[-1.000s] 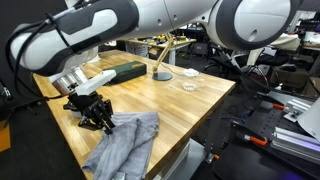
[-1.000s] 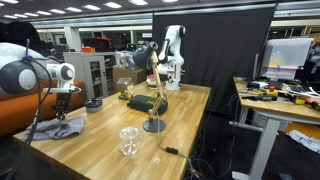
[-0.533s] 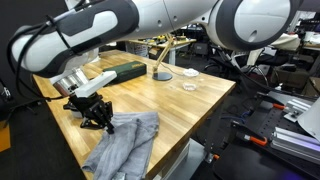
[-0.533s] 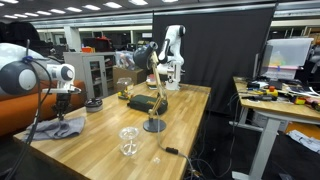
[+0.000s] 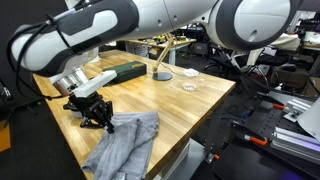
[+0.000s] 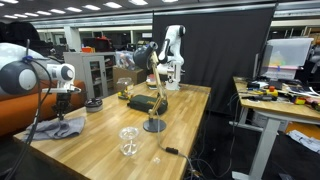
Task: Fold the grey towel from right to left
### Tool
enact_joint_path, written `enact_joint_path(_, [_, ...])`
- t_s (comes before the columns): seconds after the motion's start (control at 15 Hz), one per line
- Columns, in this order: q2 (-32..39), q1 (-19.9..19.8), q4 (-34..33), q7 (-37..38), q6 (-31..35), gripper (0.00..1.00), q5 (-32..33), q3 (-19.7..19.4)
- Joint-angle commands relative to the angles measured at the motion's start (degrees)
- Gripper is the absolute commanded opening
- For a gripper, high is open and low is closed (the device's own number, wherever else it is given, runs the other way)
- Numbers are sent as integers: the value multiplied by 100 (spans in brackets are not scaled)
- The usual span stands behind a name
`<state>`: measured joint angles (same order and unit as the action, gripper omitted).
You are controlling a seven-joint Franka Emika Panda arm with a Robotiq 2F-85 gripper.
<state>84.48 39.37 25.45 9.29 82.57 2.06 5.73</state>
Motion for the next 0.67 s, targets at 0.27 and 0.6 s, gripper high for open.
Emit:
enact_joint_path(0.27, [-10,213,-284,1194,-423,1,-72,-152])
enact_joint_path(0.6, [-9,429,-295,2781,-397,1,-403,-81])
